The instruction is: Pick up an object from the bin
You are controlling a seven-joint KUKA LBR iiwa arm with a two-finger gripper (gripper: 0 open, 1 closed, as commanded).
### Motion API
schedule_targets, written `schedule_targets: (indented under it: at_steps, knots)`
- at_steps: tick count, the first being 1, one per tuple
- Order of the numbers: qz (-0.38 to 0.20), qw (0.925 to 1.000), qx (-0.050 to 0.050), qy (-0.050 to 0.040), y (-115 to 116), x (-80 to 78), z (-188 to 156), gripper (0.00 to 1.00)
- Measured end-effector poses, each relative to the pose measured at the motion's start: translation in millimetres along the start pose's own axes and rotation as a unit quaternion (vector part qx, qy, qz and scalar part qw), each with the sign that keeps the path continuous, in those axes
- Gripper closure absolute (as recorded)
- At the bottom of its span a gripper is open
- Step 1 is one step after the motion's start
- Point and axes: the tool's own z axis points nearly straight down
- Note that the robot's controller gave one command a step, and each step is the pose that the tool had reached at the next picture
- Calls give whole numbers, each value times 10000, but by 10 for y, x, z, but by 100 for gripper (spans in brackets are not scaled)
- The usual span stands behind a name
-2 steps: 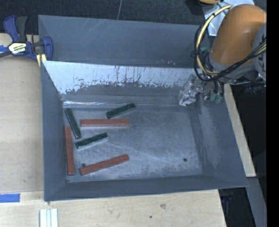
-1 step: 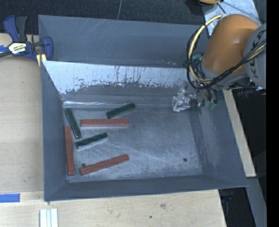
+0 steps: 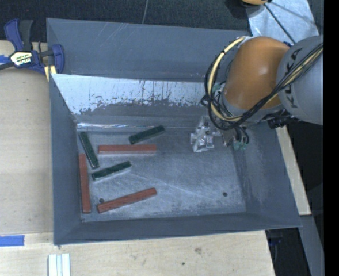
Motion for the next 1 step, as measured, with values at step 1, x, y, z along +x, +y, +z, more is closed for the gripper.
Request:
schedule_targets:
  at_steps: [1]
  knots:
    - [1420, 9899, -3, -8, 395, -203, -1219, 100]
